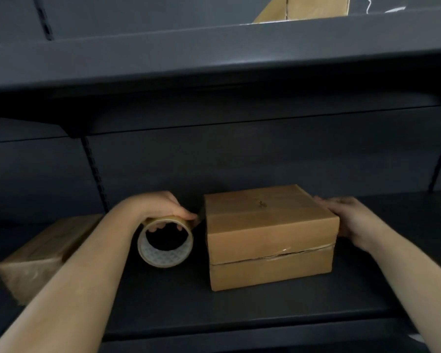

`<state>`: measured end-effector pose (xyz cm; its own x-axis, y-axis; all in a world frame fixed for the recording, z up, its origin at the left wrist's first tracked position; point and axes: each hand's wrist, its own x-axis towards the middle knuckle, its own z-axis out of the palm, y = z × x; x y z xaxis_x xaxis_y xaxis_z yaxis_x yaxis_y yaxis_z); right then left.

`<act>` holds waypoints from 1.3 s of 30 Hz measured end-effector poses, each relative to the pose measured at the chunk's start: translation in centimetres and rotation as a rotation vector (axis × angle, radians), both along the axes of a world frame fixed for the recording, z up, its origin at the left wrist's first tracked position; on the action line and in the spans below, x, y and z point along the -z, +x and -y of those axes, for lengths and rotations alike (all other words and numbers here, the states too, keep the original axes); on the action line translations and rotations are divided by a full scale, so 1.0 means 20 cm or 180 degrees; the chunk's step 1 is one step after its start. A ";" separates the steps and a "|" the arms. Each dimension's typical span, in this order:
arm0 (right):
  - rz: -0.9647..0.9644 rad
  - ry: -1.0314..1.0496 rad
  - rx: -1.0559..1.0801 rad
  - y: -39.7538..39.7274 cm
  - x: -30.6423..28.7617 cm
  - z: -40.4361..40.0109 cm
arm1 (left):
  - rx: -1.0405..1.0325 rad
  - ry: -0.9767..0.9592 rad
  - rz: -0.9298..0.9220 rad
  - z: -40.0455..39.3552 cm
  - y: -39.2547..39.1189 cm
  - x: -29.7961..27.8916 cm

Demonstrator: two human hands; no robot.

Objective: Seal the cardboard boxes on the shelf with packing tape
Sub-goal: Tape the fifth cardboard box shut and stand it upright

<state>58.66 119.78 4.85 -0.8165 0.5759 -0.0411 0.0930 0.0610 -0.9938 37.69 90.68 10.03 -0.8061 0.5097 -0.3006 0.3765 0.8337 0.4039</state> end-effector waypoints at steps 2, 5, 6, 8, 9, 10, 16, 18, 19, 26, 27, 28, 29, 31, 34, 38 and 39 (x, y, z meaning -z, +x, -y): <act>-0.0057 -0.0414 0.0177 -0.02 0.04 0.04 | 0.0064 0.0232 0.0164 -0.02 0.02 0.06; 0.0229 -0.0432 0.0279 -0.03 0.07 0.05 | 0.0186 0.0460 0.0135 -0.04 0.03 0.09; 0.0357 -0.0312 0.0261 -0.03 0.08 0.06 | 0.0172 0.0499 0.0085 -0.05 0.03 0.08; 0.0328 0.0163 0.0393 -0.01 0.07 0.06 | 0.0158 0.0502 -0.0005 -0.05 0.03 0.08; 0.0156 0.0465 0.0594 -0.01 0.05 0.04 | 0.0172 0.0489 -0.0029 -0.06 0.02 0.07; -0.0156 0.0699 0.0814 0.00 -0.01 0.03 | 0.0190 0.0490 -0.0026 -0.06 0.02 0.07; 0.0272 0.2734 -0.1610 -0.10 -0.48 0.29 | 0.0119 0.0435 0.0068 -0.06 0.05 0.05; 0.0832 0.3118 -0.2508 -0.22 -0.51 0.46 | 0.0070 0.0393 0.0035 -0.06 0.06 0.05; 0.0990 0.3276 -0.2730 -0.29 -0.49 0.54 | 0.0051 0.0377 0.0031 -0.06 0.07 0.05; 0.1435 0.3482 -0.2090 -0.61 -0.29 0.68 | 0.0073 0.0627 0.0242 0.01 0.10 0.12; 0.1384 0.3378 -0.2045 -0.62 -0.28 0.67 | 0.0085 0.0882 0.0387 0.04 0.10 0.14; 0.1328 0.3341 -0.1976 -0.63 -0.28 0.66 | 0.0063 0.1275 0.0662 0.09 0.10 0.16; 0.1279 0.3315 -0.1894 -0.63 -0.28 0.65 | 0.0033 0.1774 0.1046 0.13 0.10 0.19; 0.1249 0.3294 -0.1758 -0.64 -0.27 0.65 | 0.0118 0.2534 0.1656 0.22 0.09 0.24; 0.1375 0.3409 -0.1536 -0.66 -0.26 0.65 | 0.0086 0.2697 0.1701 0.28 0.07 0.30; 0.1556 0.3429 -0.1339 -0.70 -0.25 0.68 | -0.0305 0.2540 0.1442 0.21 0.10 0.27; 0.1560 0.3425 -0.1327 -0.70 -0.25 0.68 | -0.0320 0.2507 0.1339 0.19 0.10 0.26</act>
<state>44.62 106.13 9.92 -0.9762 0.2078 -0.0616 0.2167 0.9327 -0.2884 39.68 86.80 4.88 -0.7601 0.6260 -0.1744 0.0085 0.2779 0.9606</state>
